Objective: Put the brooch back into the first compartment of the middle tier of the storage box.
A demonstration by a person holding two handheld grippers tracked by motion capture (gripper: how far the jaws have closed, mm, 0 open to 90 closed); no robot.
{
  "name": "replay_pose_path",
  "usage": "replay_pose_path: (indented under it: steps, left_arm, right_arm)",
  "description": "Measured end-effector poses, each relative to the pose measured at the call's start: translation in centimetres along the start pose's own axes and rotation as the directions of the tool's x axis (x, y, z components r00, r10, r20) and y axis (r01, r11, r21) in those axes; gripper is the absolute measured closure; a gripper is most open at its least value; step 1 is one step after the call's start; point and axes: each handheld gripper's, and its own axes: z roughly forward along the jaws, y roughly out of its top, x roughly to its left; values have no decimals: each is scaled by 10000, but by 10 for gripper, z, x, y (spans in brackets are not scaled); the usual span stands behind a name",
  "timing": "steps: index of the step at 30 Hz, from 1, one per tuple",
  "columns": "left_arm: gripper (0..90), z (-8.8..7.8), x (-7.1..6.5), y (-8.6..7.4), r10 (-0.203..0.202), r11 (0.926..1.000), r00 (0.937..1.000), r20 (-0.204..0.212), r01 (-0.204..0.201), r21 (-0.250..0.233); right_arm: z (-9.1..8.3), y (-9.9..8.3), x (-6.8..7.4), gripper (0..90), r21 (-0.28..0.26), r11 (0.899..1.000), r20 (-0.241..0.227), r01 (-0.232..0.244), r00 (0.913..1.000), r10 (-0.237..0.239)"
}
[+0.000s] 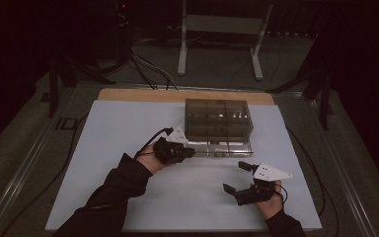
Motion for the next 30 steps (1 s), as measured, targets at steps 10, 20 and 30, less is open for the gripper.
replay_pose_path:
  steps: [10,20,30]
  left_arm:
    - [869,3,10,14,-104,9999,9998,-141,103,-60]
    - [869,12,16,22,-245,9997,9995,-197,245,-34]
    - [868,23,25,21,-491,9988,9986,-211,491,-27]
  right_arm:
    - [0,0,-1,0,4,10000,-29,-38,10000,38]
    - [0,0,0,0,19,10000,-32,41,10000,-41]
    - [0,0,0,0,5,10000,-75,32,10000,-32]
